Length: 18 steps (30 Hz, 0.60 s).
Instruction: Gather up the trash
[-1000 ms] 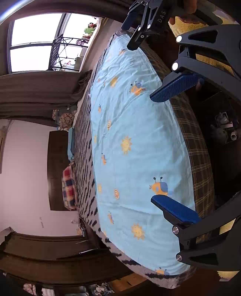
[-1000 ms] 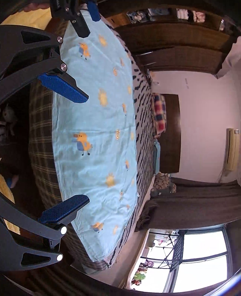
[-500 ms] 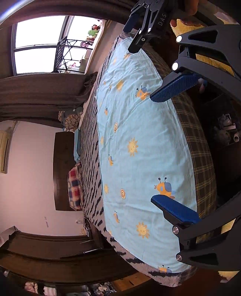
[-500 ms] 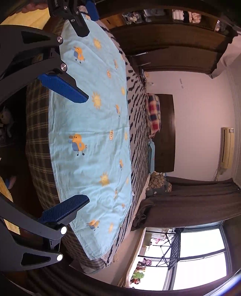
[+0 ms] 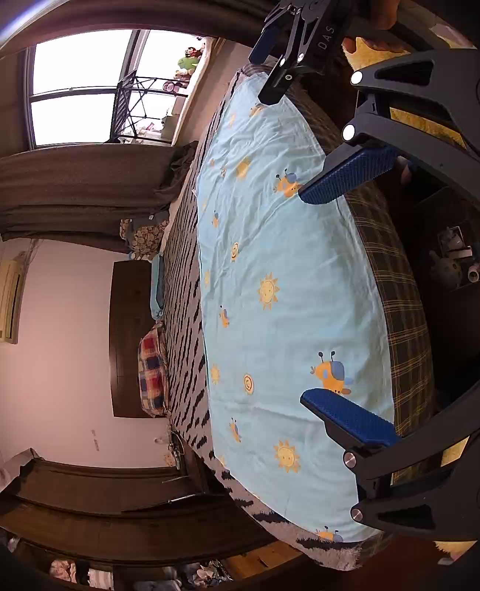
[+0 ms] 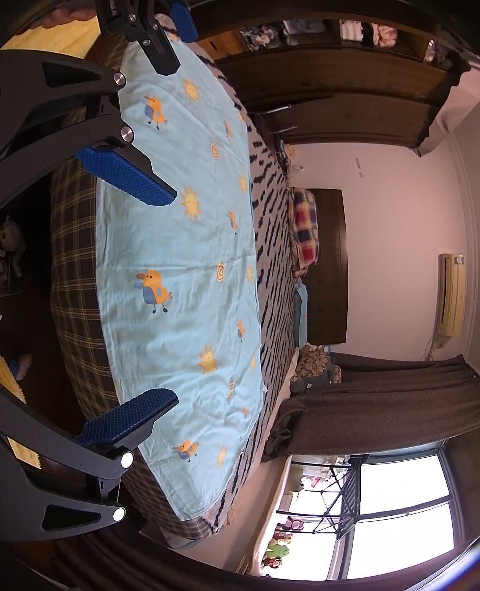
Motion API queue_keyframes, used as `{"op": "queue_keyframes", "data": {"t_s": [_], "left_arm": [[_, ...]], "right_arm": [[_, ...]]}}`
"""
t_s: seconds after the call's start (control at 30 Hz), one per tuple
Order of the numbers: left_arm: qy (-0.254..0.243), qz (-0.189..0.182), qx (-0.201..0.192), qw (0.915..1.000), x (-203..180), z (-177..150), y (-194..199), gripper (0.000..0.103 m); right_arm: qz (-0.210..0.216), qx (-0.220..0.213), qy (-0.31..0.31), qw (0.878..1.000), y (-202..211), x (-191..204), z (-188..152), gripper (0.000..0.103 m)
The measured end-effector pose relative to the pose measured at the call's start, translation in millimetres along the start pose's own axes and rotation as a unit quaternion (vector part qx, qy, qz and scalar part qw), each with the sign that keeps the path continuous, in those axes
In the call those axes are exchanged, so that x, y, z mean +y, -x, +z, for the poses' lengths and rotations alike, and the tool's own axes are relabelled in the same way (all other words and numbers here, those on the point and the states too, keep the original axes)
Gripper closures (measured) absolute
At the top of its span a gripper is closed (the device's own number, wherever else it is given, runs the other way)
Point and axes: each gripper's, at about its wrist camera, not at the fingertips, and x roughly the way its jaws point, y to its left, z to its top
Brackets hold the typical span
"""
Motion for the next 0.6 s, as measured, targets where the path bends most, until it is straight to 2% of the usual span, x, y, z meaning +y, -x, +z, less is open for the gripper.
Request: {"op": "queue_keyframes", "data": {"t_s": [0.6], "left_arm": [[0.001, 0.000, -0.002, 1.0000, 0.5, 2.0, 1.0, 0.008]], "right_arm": [[0.008, 0.001, 0.002, 1.000, -1.4, 4.8, 2.5, 0.003]]}}
